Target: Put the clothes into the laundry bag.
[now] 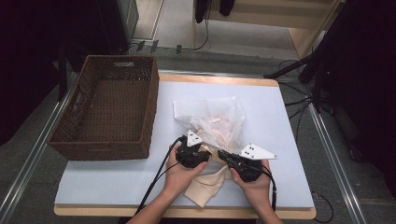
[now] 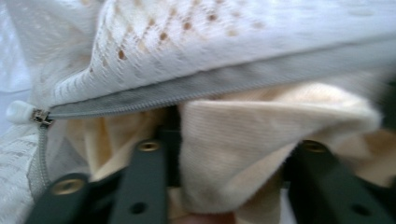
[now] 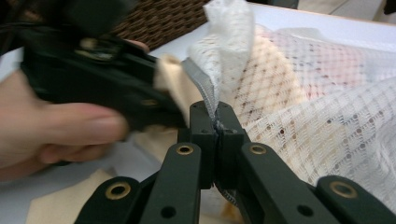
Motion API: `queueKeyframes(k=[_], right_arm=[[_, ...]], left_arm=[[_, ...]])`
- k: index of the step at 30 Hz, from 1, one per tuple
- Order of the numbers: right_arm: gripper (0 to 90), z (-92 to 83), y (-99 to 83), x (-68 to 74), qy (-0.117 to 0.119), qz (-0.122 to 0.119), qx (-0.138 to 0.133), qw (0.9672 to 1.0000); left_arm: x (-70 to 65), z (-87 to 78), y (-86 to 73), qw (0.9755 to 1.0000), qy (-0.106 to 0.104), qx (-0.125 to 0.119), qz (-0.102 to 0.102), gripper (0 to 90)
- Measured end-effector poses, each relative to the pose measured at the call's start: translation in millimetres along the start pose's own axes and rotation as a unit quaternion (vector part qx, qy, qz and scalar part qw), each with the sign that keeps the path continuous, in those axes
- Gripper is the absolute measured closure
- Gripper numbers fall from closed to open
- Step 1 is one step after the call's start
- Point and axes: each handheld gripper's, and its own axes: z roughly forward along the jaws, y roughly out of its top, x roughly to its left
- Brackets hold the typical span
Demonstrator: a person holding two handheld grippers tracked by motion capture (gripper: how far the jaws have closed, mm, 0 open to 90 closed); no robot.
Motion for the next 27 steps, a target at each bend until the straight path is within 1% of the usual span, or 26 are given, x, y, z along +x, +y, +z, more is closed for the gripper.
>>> queueKeyframes(k=[1, 3, 5, 6, 7, 9, 10, 11, 12, 13, 14, 15, 16, 17, 18, 19, 20, 21, 22, 23, 24, 25, 26, 27], right_arm=[[89.0, -0.9, 0.2, -2.3, -0.004, 0.003, -0.002, 1.0000], [88.9, -2.5, 0.3, -5.5, -0.008, 0.008, -0.003, 0.9999], [88.9, -3.2, 0.1, -7.5, -0.011, 0.010, -0.003, 0.9999], [88.8, -2.8, 0.0, -7.9, -0.010, 0.010, -0.002, 0.9999], [88.8, -2.2, -0.1, -7.7, -0.010, 0.011, -0.002, 0.9999], [88.8, -0.5, -0.2, -6.7, -0.007, 0.014, 0.000, 0.9999], [88.8, 0.4, -0.2, -5.9, -0.006, 0.012, 0.000, 0.9999], [88.8, 1.1, -0.1, -4.5, -0.006, 0.011, 0.002, 0.9999], [88.8, 1.8, -0.2, -3.1, -0.003, 0.009, 0.003, 0.9999], [88.8, 2.6, -0.3, -1.3, -0.002, 0.009, 0.003, 1.0000], [88.8, 3.1, -0.4, 0.8, 0.000, 0.008, 0.004, 1.0000], [88.8, 3.5, -0.2, 3.4, 0.002, 0.007, 0.003, 1.0000], [88.9, 3.7, 0.7, 6.7, 0.006, 0.002, -0.001, 1.0000], [88.9, 3.4, 1.5, 9.1, 0.009, -0.001, -0.003, 1.0000], [88.9, 2.6, 2.5, 12.7, 0.010, -0.004, -0.004, 0.9999], [88.9, 1.9, 3.3, 15.5, 0.010, -0.009, -0.007, 0.9999], [89.0, 0.9, 4.0, 17.3, 0.010, -0.013, -0.010, 0.9998], [89.0, -0.3, 4.4, 18.1, 0.010, -0.013, -0.013, 0.9998], [89.1, -1.5, 4.8, 17.3, 0.011, -0.014, -0.016, 0.9997], [89.2, -2.8, 5.2, 16.5, 0.012, -0.008, -0.015, 0.9998], [89.2, -3.4, 5.4, 14.8, 0.013, -0.008, -0.015, 0.9998], [89.2, -3.5, 4.8, 13.4, 0.013, -0.008, -0.010, 0.9998], [89.2, -3.2, 3.7, 12.0, 0.011, -0.007, -0.005, 0.9999], [89.2, -2.2, 2.2, 10.2, 0.011, -0.004, -0.003, 0.9999]], left_arm=[[0.8, -5.3, -2.0, 1.0000, -0.004, -0.002, 0.005, 47.8], [2.9, -14.4, -7.0, 1.0000, -0.002, -0.005, -0.001, 43.5], [4.0, -17.4, -12.5, 1.0000, 0.000, 0.007, -0.004, 40.8], [3.0, -16.0, -14.8, 0.9998, -0.001, 0.020, 0.001, 39.7], [0.8, -13.9, -16.6, 0.9994, 0.002, 0.033, 0.012, 38.3], [-5.7, -8.8, -17.9, 0.9984, 0.020, 0.044, 0.029, 38.5], [-8.5, -6.9, -16.9, 0.9977, 0.030, 0.051, 0.032, 43.6], [-10.8, -5.5, -15.3, 0.9964, 0.039, 0.063, 0.040, 56.3], [-12.8, -4.8, -12.8, 0.9955, 0.035, 0.074, 0.048, 67.5], [-14.9, -3.0, -10.1, 0.9945, 0.029, 0.084, 0.054, 75.4], [-17.3, -1.8, -7.6, 0.9936, 0.028, 0.091, 0.060, 77.5], [-20.5, -0.8, -5.6, 0.9942, 0.018, 0.088, 0.059, 78.5], [-22.2, -0.5, -4.8, 0.9946, 0.014, 0.083, 0.061, 79.0], [-23.8, -0.7, -4.0, 0.9959, 0.008, 0.069, 0.058, 79.3], [-23.7, -2.3, -2.4, 0.9976, -0.005, 0.051, 0.046, 79.5], [-21.9, -4.6, -0.5, 0.9990, -0.010, 0.027, 0.033, 79.4], [-18.2, -7.7, 1.1, 0.9998, -0.018, -0.005, 0.008, 79.5], [-13.2, -11.4, 1.5, 0.9979, -0.033, -0.050, -0.023, 79.5], [-9.0, -13.1, 1.3, 0.9954, -0.030, -0.080, -0.042, 79.4], [-7.0, -11.4, 0.8, 0.9949, -0.009, -0.088, -0.047, 79.3], [-4.9, -5.5, 0.2, 0.9956, 0.005, -0.078, -0.051, 79.0], [-1.3, 2.9, -0.9, 0.9971, 0.006, -0.050, -0.056, 78.7], [2.0, 12.6, -2.2, 0.9980, 0.006, -0.012, -0.062, 78.2], [5.2, 18.9, -2.7, 0.9972, -0.009, 0.014, -0.073, 77.0]])
